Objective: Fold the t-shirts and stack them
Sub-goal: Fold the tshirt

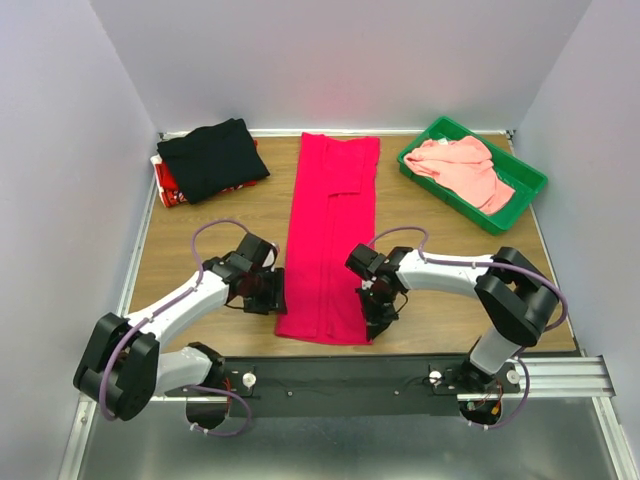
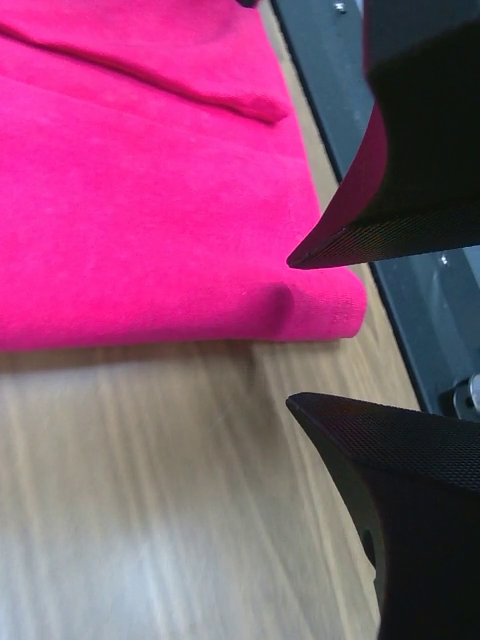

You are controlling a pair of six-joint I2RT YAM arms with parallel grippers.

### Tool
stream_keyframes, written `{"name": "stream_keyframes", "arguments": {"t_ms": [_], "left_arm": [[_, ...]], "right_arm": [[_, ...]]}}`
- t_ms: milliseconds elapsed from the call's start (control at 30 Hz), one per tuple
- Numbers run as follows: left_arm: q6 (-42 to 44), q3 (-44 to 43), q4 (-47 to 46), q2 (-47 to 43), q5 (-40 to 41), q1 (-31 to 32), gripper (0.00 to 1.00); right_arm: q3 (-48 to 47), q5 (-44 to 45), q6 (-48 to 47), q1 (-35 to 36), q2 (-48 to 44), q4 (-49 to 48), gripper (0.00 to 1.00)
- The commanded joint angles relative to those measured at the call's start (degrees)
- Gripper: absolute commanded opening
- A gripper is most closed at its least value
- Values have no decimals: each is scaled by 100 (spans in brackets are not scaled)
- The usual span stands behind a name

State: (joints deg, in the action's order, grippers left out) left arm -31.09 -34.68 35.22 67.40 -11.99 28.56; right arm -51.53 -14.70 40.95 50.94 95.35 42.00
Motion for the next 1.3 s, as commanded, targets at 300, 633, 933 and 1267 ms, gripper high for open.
{"name": "stream_keyframes", "arguments": {"t_ms": [300,633,933,1267], "left_arm": [[-705,206,-24,-288,-102,554,55],[-995,418,-261,-156,-251,906,41],[-1197,576,-393,-174,-286,1091,33],[-1259,515,-490,-288,-217,1161,0]], "right_arm": [[-68,740,106,-128,-69,599,1],[-24,749,133,-146,-104,608,1],[-6,758,159,-146,-113,599,1],[-50,828,273,-154,-359,678,0]]}}
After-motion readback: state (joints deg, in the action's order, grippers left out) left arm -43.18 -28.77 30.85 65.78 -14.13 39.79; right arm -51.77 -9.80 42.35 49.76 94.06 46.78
